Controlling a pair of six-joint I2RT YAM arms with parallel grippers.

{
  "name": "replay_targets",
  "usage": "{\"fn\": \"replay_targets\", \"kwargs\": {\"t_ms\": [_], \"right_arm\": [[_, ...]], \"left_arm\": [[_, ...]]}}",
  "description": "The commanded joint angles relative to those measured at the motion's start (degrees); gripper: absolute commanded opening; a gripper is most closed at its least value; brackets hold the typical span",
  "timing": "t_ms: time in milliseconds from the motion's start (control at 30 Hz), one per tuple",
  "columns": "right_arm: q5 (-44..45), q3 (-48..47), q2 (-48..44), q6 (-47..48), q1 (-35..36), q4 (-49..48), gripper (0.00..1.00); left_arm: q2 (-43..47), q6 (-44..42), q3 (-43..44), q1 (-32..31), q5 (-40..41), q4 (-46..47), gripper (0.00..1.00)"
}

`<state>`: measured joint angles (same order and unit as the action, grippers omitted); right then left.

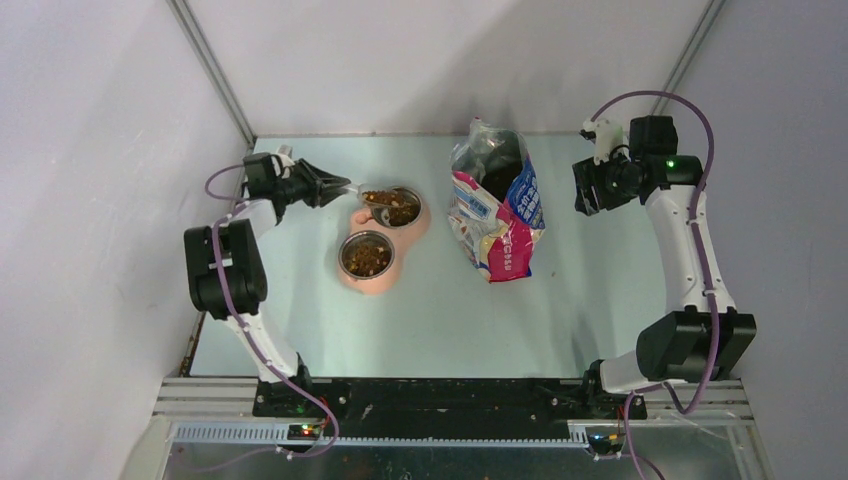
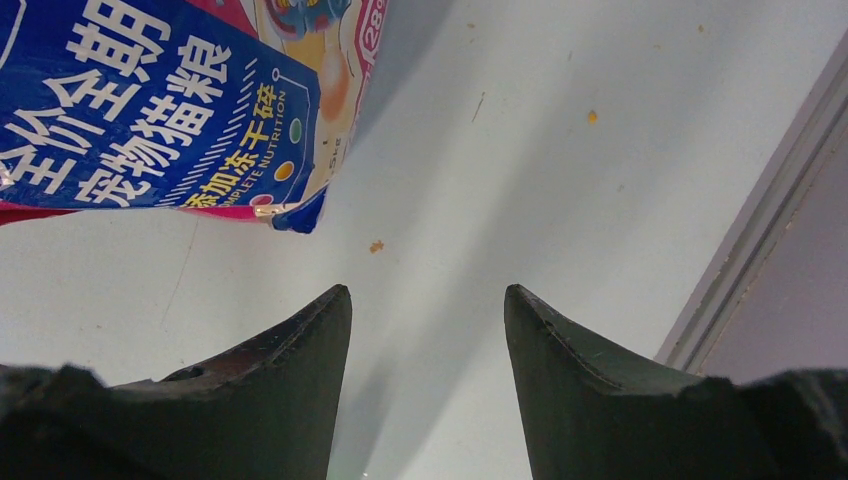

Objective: Serve the pet food

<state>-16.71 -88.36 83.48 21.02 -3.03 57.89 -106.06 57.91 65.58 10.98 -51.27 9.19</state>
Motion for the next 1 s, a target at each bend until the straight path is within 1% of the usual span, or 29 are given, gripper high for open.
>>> {"fn": "replay_targets", "kwargs": {"t_ms": [0,167,200,500,600,667,733,967], "right_arm": [[0.37,0.71,-2.95,0.19,-0.29,-1.46,0.61],[0.44,1.16,-3.53,0.18,-0.49,-1.54,0.61],[0.44,1.17,-3.51,0.17,-0.53,-1.55,0.61],[0.36,0.91,-3.49,0.41,-0.71,-1.55,0.61],[0.21,1.03,-3.55,0.44,-0.82,-1.60,0.61],[0.05,1.25,-3.65,0.51,-0.90,-1.64,0.61],[-0.13,1.52,-3.73,0.49,-0.97,-1.59,0.61],[-0.70,1.87,-3.87,0.60,-1.19,-1.73,0.61]], "left_arm": [[2.17,-9.47,4.91,-2.42,3.42,-8.85,0.00],[2.53,-17.18,9.43,-4.58,6.85,-16.03,0.00],[2.62,-18.17,11.00,-5.21,8.06,-18.70,0.00],[2.18,-34.61,20.94,-10.41,16.55,-31.54,0.00],[2.17,-38.30,23.86,-13.66,19.61,-35.03,0.00],[2.17,-44.78,26.01,-15.45,22.44,-38.17,0.00],[2.28,-49.30,27.99,-17.33,25.54,-40.88,0.00],[3.94,-59.52,30.52,-22.49,33.51,-43.72,0.00]]}}
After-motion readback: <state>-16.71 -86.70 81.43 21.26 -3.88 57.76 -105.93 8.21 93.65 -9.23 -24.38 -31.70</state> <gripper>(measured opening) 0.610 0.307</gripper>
